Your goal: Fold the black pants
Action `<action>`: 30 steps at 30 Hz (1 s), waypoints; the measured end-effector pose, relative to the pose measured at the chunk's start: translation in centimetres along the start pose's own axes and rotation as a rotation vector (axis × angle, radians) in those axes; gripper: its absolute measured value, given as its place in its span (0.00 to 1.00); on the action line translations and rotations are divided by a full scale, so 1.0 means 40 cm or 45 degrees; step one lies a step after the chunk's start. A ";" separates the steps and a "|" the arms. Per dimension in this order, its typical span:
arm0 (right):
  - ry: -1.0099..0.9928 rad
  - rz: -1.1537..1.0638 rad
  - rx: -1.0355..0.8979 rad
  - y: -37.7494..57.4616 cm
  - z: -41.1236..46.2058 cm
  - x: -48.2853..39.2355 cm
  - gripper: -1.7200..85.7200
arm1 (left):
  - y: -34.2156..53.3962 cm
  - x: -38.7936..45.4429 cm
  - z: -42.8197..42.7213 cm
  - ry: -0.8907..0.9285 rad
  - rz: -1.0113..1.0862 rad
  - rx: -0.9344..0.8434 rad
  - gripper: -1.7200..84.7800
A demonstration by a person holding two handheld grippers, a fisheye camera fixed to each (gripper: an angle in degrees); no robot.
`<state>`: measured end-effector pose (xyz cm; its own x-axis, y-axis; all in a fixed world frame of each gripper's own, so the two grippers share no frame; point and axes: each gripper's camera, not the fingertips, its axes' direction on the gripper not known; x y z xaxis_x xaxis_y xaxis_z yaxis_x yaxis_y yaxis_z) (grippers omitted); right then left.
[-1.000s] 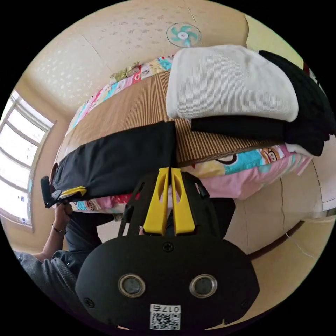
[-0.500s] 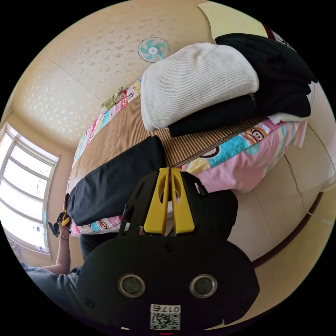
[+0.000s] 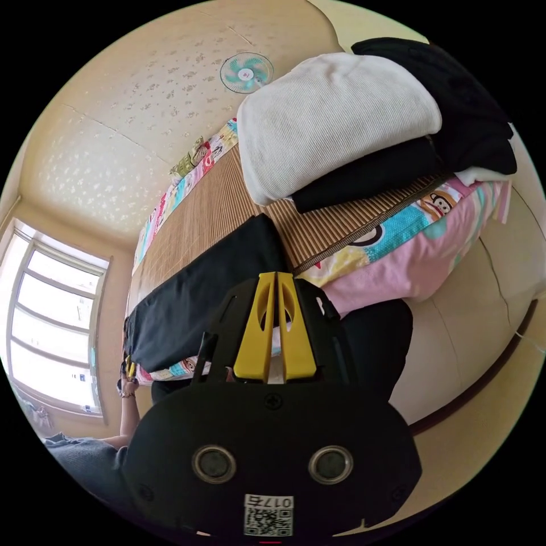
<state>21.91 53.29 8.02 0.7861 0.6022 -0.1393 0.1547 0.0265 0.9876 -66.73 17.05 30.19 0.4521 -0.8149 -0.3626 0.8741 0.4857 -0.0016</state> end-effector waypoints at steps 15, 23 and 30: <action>-0.211 0.030 -0.043 0.046 0.056 0.003 0.02 | 0.197 0.581 0.117 0.041 0.806 -0.248 0.08; -0.302 0.071 -0.025 0.081 0.072 0.028 0.03 | 0.788 0.702 0.292 0.216 1.304 -0.729 0.11; -0.258 -0.255 -0.222 0.115 0.196 -0.145 0.03 | 0.828 0.507 0.310 0.200 1.064 -0.858 0.09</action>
<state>22.76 43.64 12.81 0.8561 0.4010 -0.3260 0.2269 0.2751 0.9342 -26.39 12.69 34.33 0.7895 -0.1193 -0.6020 0.0011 0.9812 -0.1929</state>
